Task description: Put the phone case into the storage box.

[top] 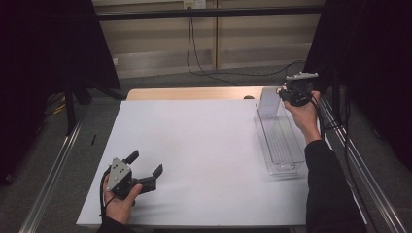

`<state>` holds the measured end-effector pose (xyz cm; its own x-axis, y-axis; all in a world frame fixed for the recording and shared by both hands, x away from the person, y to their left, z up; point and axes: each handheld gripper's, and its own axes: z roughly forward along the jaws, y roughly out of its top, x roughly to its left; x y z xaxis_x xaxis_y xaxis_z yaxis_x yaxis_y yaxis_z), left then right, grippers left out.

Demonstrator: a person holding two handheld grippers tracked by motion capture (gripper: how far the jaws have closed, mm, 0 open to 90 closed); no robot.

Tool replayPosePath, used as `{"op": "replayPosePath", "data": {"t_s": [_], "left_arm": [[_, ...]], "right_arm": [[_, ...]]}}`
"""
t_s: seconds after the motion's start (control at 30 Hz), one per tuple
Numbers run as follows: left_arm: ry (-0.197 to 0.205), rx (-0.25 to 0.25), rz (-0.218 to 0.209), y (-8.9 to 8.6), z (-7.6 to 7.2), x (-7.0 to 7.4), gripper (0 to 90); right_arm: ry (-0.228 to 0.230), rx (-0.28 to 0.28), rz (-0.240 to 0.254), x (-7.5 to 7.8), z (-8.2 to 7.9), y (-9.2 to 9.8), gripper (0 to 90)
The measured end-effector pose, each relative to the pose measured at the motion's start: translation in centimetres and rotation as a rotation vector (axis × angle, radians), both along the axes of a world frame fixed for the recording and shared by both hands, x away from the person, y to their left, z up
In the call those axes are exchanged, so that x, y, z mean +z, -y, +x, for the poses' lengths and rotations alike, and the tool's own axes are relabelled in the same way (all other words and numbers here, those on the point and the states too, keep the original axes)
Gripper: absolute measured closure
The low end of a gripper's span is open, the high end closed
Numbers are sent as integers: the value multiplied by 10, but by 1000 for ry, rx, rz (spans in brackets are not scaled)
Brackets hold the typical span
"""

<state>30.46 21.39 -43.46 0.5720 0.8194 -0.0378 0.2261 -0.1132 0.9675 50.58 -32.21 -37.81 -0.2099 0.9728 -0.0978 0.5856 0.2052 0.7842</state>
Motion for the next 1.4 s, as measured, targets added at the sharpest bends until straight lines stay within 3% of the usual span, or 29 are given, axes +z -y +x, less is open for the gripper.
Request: {"op": "replayPosePath", "data": {"t_s": [0.33,0.93,1.13,1.4], "left_arm": [[-5,3,6,1,-1,0,41],[5,25,2,-1,-1,1,42],[6,23,0,0,-1,1,42],[4,24,6,0,0,1,42]], "right_arm": [[-7,3,5,1,-3,1,815],[10,3,37,1,-11,7,708],[18,7,70,1,-16,9,576],[23,20,106,2,-17,8,242]]}}
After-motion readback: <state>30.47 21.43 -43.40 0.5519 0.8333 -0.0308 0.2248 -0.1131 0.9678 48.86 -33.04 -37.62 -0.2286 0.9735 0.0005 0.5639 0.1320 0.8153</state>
